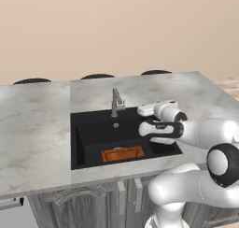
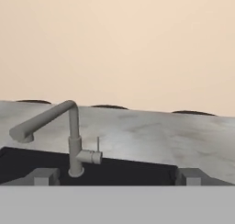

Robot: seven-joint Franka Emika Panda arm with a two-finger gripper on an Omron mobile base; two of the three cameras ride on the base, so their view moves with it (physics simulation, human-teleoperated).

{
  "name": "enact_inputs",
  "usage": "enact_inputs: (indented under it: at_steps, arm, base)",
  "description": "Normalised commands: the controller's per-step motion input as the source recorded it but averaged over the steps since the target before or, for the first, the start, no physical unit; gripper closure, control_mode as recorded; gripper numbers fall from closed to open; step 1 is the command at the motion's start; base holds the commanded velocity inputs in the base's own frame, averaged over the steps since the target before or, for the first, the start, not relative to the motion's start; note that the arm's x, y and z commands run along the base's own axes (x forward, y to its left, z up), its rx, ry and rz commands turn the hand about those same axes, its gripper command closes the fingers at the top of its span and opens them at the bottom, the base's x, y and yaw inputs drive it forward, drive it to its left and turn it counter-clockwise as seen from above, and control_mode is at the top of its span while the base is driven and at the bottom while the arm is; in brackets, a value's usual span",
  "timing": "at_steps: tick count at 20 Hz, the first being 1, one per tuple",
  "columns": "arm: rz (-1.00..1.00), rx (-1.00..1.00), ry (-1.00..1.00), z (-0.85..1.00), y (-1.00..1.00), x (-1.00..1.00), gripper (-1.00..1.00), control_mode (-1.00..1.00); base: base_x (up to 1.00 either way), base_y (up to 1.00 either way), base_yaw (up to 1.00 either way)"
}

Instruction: Turn on the sink faucet with hot water and rinse the cutting board for ten seconds, then turn off the faucet. Push the cutting board to reach the water if necessary.

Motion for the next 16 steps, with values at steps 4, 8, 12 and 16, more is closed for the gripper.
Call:
enact_inputs:
  at_steps: [4,8,12,16]
  arm:
    - [0.00,0.00,0.02,0.00,0.00,0.22,-1.00,-1.00]
    - [0.00,0.00,0.04,0.00,0.00,0.28,-1.00,-1.00]
    - [0.00,0.00,0.05,0.00,0.00,0.25,-1.00,-1.00]
    - [0.00,0.00,0.05,-0.04,0.05,0.20,-1.00,-1.00]
  base:
    - [0.00,0.00,0.00]
    - [0.00,0.00,0.00]
    - [0.00,0.00,0.00]
    - [0.00,0.00,0.00]
